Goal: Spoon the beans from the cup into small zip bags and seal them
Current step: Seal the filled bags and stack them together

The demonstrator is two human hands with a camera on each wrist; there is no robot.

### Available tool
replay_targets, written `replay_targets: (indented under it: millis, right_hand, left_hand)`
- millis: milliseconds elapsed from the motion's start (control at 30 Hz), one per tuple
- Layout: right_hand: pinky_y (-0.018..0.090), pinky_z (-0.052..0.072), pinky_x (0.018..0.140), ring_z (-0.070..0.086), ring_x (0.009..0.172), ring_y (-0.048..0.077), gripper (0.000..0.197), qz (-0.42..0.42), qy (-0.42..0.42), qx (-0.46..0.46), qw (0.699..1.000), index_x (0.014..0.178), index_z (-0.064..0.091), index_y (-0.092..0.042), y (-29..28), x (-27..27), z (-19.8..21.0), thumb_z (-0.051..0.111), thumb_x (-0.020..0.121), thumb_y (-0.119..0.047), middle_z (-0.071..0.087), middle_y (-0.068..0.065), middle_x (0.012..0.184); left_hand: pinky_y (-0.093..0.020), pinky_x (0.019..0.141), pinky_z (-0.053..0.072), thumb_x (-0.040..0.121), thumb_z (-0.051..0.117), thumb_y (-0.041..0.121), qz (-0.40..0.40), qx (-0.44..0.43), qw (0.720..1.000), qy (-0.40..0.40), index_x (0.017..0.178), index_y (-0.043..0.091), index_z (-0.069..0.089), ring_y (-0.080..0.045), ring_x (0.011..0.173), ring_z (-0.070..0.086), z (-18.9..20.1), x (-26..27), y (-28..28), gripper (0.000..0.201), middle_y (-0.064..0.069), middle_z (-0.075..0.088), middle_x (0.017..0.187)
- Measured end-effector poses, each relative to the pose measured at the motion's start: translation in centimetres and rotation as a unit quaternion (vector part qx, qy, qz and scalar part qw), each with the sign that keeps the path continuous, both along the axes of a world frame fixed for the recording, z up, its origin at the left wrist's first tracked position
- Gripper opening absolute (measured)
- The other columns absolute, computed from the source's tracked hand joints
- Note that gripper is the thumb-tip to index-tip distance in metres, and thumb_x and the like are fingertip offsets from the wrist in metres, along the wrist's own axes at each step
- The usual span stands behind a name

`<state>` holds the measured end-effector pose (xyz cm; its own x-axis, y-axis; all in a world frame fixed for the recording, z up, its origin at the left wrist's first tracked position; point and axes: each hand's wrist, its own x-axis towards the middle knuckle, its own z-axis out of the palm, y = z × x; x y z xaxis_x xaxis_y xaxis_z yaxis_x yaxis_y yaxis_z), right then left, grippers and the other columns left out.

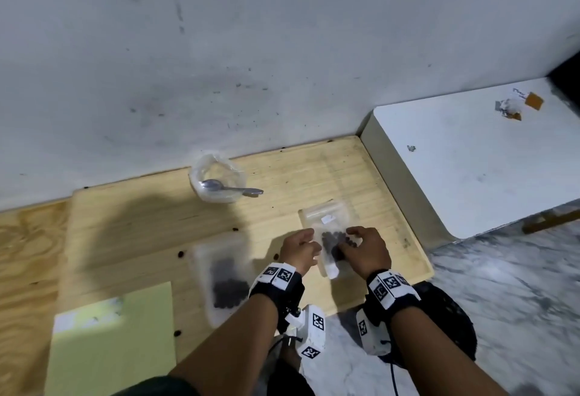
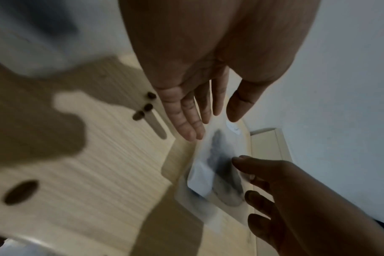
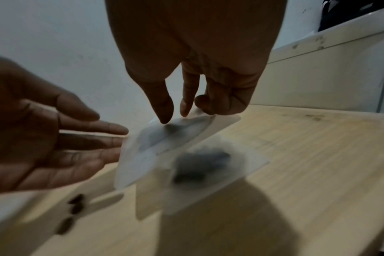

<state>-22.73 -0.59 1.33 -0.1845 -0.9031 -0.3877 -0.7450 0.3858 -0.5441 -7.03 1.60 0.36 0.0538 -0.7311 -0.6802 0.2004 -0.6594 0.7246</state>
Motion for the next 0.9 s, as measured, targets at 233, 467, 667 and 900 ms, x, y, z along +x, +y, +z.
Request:
replay_targets:
  millis: [233,467,667,900]
  right_hand:
    - [0.034,0.049,0.085,0.062,0.109,0.027,0.049,0.038,0.043,0.039,0.998,0.129,0.058,-0.025,0.4,-0.5,-1.7,0.069,0.082,-0.032,0.044,0.002,0.138]
    - [0.026,0.044,0.079,0.062,0.099,0.019,0.020,0.090,-0.060,-0.128,0.986,0.102,0.065,-0.024,3.9,5.0,-0.8,0.066,0.084,-0.016,0.060,-0.003,0.112]
    - [0.029,0.049,0.088,0.060,0.105,0.012,0.035,0.209,-0.110,0.043,0.971,0.116,0.062,-0.036,7.2,12.1,-0.8,0.068,0.082,-0.036,0.063,-0.010,0.115]
    - [0.034,0.053,0.080,0.062,0.099,0.024,0.052,0.219,0.015,0.088,0.972,0.114,0.060,-0.025,8.6,17.2,-0.8,0.067,0.074,-0.058,0.062,0.001,0.111]
  left_hand:
    - [-0.032,0.074,0.051,0.088,0.059,0.005,-0.027,0.023,0.999,-0.026,0.134,0.014,0.053,-0.026,0.111,0.061,-0.7,-0.5,-0.4,0.048,-0.008,0.051,0.139]
    - [-0.024,0.054,0.045,0.086,0.060,0.003,0.075,-0.052,0.991,-0.093,0.108,0.016,0.067,-0.018,0.077,0.064,1.5,5.2,2.5,0.027,-0.007,0.067,0.112]
    - [-0.027,0.071,0.052,0.080,0.065,0.009,0.153,-0.028,0.960,-0.234,0.088,0.022,0.073,-0.020,0.078,0.066,1.7,12.0,7.7,0.016,-0.001,0.073,0.089]
    - [-0.036,0.095,0.052,0.075,0.069,0.020,0.119,0.030,0.955,-0.270,0.095,0.028,0.069,-0.024,0.106,0.063,0.3,15.5,11.9,0.022,-0.005,0.064,0.120]
